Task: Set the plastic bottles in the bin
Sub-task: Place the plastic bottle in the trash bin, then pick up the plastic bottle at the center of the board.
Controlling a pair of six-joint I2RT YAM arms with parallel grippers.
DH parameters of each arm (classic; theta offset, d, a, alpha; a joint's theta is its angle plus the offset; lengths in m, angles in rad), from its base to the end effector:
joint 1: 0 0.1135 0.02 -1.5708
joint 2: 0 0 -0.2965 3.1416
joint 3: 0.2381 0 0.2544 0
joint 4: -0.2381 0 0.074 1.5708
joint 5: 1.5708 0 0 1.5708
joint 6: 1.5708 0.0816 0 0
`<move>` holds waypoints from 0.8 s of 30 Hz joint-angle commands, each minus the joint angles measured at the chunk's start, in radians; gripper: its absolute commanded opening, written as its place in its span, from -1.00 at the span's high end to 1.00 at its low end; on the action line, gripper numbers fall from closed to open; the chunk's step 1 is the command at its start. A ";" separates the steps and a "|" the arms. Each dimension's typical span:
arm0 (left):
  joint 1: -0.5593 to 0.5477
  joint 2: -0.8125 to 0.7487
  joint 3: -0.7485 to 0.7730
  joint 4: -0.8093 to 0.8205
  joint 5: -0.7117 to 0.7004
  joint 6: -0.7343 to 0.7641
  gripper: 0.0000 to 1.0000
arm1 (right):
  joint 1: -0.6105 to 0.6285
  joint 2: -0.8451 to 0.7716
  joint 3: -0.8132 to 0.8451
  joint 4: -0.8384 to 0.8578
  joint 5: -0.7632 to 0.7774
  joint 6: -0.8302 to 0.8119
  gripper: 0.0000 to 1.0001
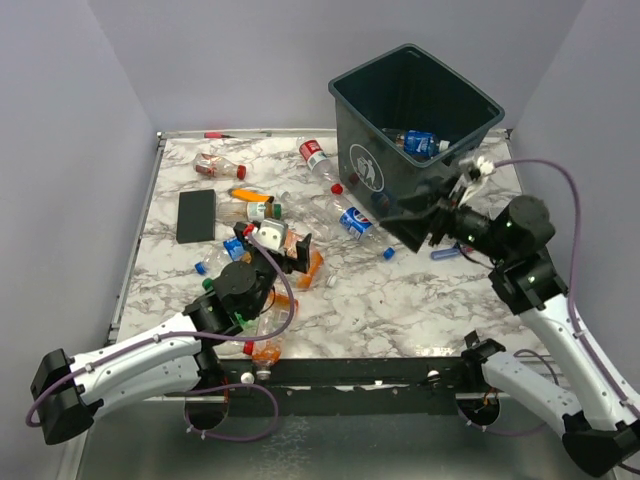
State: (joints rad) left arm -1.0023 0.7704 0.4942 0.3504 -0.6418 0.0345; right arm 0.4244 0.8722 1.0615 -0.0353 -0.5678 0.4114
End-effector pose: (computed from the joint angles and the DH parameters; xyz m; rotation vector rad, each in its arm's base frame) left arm 0.1491 -0.1426 0.3206 0.2638 1.4955 -0.2958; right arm 0.1659 0.1231 0.4679 -0.5041 1.4493 1.0754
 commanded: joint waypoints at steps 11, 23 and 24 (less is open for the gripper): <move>0.010 0.315 0.240 -0.359 0.141 -0.504 -0.98 | -0.002 -0.323 -0.662 -0.072 0.409 0.281 -0.52; 0.005 0.719 0.321 -0.012 0.142 -0.978 -0.98 | -0.002 -0.409 -0.715 -0.109 0.554 0.316 -0.64; 0.007 0.751 0.344 0.000 0.126 -0.989 -0.98 | -0.002 -0.418 -0.717 -0.115 0.555 0.324 -0.65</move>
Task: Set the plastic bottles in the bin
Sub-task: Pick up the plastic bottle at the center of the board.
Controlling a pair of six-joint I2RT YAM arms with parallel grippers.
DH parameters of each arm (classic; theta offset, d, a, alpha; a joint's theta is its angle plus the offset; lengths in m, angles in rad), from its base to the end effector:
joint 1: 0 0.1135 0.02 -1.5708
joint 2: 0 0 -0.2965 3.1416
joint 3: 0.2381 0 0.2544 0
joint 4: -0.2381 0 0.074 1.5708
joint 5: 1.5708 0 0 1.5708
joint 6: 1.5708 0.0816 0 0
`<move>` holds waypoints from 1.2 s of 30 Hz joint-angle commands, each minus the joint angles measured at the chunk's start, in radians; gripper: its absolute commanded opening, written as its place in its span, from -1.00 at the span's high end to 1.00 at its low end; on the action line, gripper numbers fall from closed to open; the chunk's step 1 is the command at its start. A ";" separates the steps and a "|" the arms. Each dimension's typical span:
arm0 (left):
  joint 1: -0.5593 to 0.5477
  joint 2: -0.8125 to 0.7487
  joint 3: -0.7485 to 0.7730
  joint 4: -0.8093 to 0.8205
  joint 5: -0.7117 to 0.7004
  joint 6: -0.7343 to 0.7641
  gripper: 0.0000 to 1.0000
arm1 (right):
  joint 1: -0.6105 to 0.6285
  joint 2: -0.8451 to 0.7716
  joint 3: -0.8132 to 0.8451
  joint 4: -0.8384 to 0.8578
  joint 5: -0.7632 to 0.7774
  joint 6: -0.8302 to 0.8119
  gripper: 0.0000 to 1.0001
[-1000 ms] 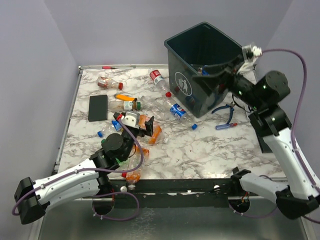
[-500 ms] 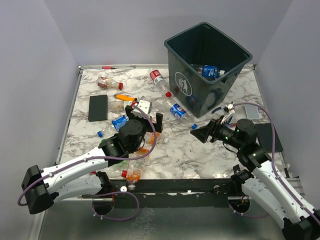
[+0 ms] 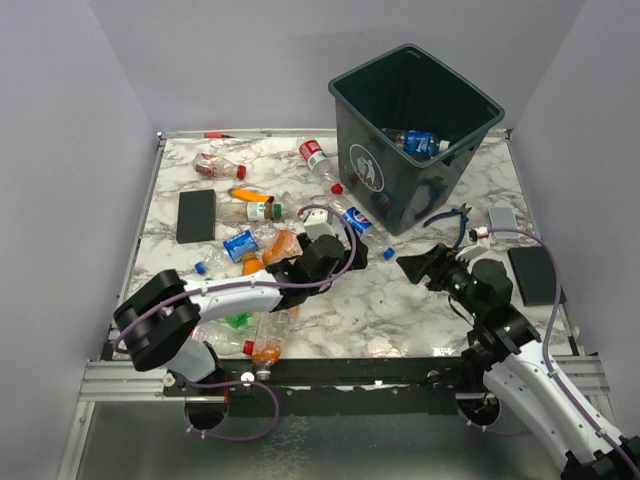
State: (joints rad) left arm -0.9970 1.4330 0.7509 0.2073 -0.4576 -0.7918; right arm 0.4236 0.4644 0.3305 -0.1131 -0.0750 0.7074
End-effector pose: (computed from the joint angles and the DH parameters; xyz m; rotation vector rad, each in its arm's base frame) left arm 0.2148 -0.2659 0.2306 -0.0794 2.0574 -0.6731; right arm 0.1420 0.0708 0.2348 0.2142 1.8928 0.8553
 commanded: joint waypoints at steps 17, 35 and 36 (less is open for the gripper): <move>0.068 0.495 0.437 -0.093 -0.076 -0.455 -0.97 | -0.003 -0.165 0.100 -0.170 0.067 0.024 -0.64; 0.096 0.658 0.563 -0.298 -0.064 -0.541 -0.59 | -0.002 -0.183 0.127 -0.208 0.098 0.001 -0.65; 0.099 0.664 0.564 -0.299 -0.064 -0.541 -0.55 | -0.002 -0.183 0.128 -0.208 0.098 0.001 -0.65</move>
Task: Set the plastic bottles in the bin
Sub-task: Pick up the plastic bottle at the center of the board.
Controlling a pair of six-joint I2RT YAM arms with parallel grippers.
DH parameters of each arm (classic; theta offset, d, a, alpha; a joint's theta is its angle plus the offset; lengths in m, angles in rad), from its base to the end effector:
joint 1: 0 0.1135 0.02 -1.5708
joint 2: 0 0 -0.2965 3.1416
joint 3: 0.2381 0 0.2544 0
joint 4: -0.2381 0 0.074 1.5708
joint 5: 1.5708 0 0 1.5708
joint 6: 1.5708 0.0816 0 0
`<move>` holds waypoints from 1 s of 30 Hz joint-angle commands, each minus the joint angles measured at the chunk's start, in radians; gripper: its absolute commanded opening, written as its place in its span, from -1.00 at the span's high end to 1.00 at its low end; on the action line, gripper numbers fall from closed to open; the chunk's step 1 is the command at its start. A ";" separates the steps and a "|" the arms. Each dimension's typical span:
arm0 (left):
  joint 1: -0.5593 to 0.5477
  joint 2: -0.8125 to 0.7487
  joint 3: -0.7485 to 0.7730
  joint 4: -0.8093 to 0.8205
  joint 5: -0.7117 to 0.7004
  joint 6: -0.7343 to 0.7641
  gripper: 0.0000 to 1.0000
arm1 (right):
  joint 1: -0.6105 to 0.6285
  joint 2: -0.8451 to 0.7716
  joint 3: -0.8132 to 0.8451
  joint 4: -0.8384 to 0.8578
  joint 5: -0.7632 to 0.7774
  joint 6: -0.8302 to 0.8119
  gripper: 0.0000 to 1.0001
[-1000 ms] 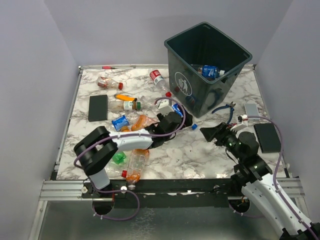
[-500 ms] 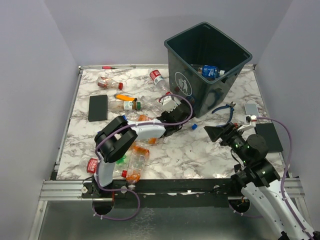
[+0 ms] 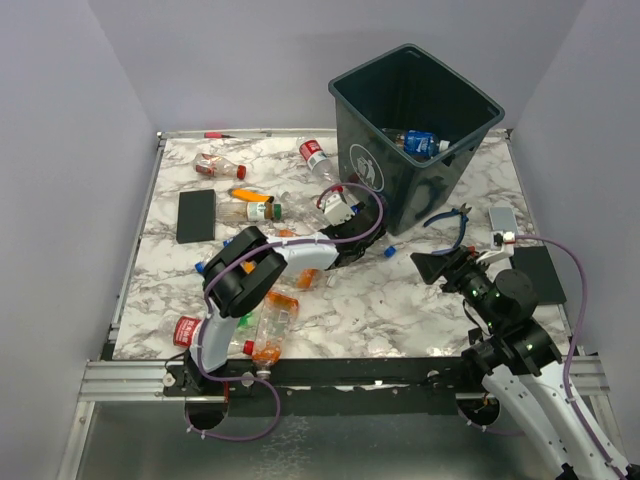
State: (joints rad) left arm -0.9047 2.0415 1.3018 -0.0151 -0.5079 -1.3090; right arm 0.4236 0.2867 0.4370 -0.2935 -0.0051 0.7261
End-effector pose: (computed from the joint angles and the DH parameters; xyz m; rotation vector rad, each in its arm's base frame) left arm 0.3299 -0.3555 0.1559 -0.7055 2.1734 -0.6141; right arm 0.1138 0.0518 0.2715 0.2659 1.7705 0.8470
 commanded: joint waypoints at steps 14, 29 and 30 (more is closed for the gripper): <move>0.011 -0.082 -0.128 0.022 0.031 0.043 0.39 | -0.002 -0.010 0.055 -0.063 0.054 -0.038 -0.64; 0.020 -0.906 -0.412 0.043 0.166 0.811 0.37 | -0.002 0.139 0.281 0.029 -0.269 -0.148 -0.67; 0.023 -0.946 -0.415 0.042 0.226 0.903 0.37 | -0.002 0.161 0.290 0.061 -0.336 -0.144 -0.67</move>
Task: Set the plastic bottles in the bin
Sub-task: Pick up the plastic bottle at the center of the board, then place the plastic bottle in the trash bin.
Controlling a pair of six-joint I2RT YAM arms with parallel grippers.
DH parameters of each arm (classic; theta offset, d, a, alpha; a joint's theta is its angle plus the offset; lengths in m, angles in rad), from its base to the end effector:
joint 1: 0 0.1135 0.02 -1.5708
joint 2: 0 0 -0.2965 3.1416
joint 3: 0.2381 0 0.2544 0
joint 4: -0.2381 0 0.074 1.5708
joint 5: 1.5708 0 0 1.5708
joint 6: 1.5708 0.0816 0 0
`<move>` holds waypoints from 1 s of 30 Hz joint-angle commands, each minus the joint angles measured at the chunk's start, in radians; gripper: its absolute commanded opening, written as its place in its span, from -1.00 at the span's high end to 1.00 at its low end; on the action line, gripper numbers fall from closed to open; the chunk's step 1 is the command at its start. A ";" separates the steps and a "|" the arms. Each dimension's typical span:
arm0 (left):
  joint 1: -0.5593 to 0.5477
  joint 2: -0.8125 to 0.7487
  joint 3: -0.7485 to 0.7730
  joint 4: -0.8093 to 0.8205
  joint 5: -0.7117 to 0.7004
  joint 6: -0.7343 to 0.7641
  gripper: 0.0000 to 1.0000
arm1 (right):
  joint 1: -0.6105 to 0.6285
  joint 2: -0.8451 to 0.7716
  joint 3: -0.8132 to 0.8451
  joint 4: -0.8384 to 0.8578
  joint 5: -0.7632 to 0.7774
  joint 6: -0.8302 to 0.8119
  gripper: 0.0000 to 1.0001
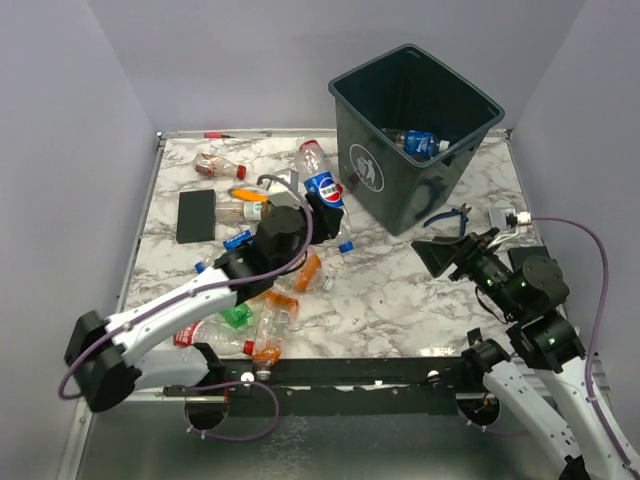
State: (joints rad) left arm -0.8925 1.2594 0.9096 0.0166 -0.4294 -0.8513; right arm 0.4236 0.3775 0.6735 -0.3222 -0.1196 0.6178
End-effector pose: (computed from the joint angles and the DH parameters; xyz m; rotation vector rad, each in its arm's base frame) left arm 0.2285 -0.2294 0.3189 -0.2594 1.9326 -0.7801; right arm 0.1039 0.0575 0.3482 0.0649 1.6709 0.8957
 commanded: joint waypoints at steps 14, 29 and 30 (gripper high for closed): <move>0.012 -0.561 -0.317 0.237 0.594 0.847 0.39 | 0.006 0.420 0.305 0.428 -0.515 0.064 -0.64; 0.012 -0.671 -0.457 0.388 0.519 0.854 0.43 | 0.343 0.745 0.572 0.144 -0.148 -0.149 -0.91; 0.012 -0.673 -0.460 0.390 0.517 0.854 0.43 | 0.346 0.752 0.571 0.153 -0.146 -0.146 -0.94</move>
State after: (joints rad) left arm -0.8799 0.6098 0.4667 0.3428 0.1184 0.0002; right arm 0.7559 1.1164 1.2324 -0.1162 -0.3920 0.5137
